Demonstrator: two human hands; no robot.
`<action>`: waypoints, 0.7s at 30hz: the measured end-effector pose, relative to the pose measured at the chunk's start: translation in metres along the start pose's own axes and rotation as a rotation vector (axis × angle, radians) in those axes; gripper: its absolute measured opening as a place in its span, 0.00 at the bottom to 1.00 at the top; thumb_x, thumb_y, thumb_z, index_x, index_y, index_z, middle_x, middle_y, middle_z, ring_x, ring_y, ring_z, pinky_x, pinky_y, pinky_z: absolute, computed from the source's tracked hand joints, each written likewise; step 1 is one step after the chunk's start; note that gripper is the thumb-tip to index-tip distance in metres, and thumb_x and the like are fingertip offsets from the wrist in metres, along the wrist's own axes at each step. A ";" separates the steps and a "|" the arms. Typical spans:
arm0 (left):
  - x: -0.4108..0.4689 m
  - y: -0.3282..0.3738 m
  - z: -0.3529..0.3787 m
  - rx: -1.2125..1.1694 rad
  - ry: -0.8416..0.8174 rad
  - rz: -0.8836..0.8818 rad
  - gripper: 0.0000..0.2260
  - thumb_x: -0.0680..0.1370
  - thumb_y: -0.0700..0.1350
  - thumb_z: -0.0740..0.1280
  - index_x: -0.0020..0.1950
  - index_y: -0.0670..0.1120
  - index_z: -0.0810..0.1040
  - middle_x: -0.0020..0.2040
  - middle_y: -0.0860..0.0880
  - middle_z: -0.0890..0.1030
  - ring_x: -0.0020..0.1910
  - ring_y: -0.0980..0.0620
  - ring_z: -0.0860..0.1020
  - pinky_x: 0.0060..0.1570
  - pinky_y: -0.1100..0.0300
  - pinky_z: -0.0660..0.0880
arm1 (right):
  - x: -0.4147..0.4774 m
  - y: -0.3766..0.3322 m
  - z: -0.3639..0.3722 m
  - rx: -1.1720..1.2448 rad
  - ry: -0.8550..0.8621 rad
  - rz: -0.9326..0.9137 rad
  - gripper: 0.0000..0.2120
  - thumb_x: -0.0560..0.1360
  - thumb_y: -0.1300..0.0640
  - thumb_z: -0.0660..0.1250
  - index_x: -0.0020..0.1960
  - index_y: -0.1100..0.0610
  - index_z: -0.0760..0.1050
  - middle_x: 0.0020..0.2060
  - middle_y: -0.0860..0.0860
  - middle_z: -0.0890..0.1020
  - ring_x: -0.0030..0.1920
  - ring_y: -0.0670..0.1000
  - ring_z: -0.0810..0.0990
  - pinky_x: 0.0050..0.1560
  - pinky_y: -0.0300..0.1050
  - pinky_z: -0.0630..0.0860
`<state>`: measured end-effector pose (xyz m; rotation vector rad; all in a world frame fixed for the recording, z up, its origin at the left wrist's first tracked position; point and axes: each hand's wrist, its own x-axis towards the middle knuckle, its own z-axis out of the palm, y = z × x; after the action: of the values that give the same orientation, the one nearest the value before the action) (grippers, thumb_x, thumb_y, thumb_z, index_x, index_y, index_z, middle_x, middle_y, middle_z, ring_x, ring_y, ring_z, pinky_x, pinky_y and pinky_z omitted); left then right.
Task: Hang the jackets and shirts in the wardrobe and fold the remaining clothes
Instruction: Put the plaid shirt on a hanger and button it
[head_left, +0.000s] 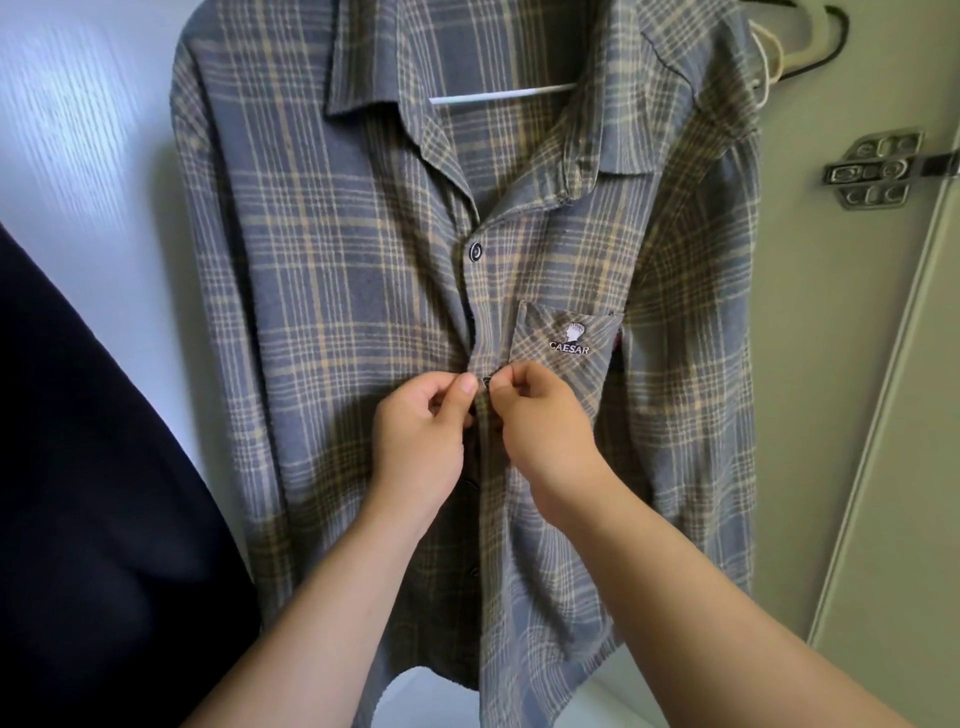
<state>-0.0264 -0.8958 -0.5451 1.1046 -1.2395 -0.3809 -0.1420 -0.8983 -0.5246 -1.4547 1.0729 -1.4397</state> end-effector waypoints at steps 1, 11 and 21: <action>0.000 0.000 0.000 0.005 0.000 0.008 0.10 0.82 0.50 0.68 0.43 0.50 0.83 0.35 0.51 0.82 0.35 0.56 0.78 0.43 0.51 0.78 | 0.000 -0.001 0.000 0.036 -0.010 0.019 0.09 0.81 0.55 0.64 0.42 0.51 0.73 0.32 0.46 0.75 0.33 0.46 0.70 0.37 0.45 0.68; 0.002 -0.007 -0.003 0.040 -0.060 0.082 0.10 0.79 0.56 0.66 0.46 0.53 0.82 0.41 0.54 0.84 0.42 0.57 0.82 0.46 0.58 0.78 | -0.003 -0.009 -0.008 0.385 -0.202 0.262 0.05 0.82 0.60 0.62 0.49 0.57 0.75 0.35 0.50 0.77 0.35 0.50 0.76 0.43 0.48 0.73; 0.010 -0.013 -0.005 -0.057 -0.143 0.025 0.07 0.75 0.43 0.75 0.51 0.52 0.82 0.45 0.49 0.86 0.46 0.53 0.85 0.48 0.58 0.79 | -0.007 0.019 -0.015 0.094 -0.192 0.089 0.15 0.70 0.73 0.68 0.51 0.58 0.73 0.40 0.53 0.76 0.36 0.49 0.74 0.35 0.42 0.73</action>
<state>-0.0140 -0.9071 -0.5494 1.0262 -1.3589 -0.4800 -0.1571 -0.8972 -0.5448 -1.4287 0.9265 -1.2438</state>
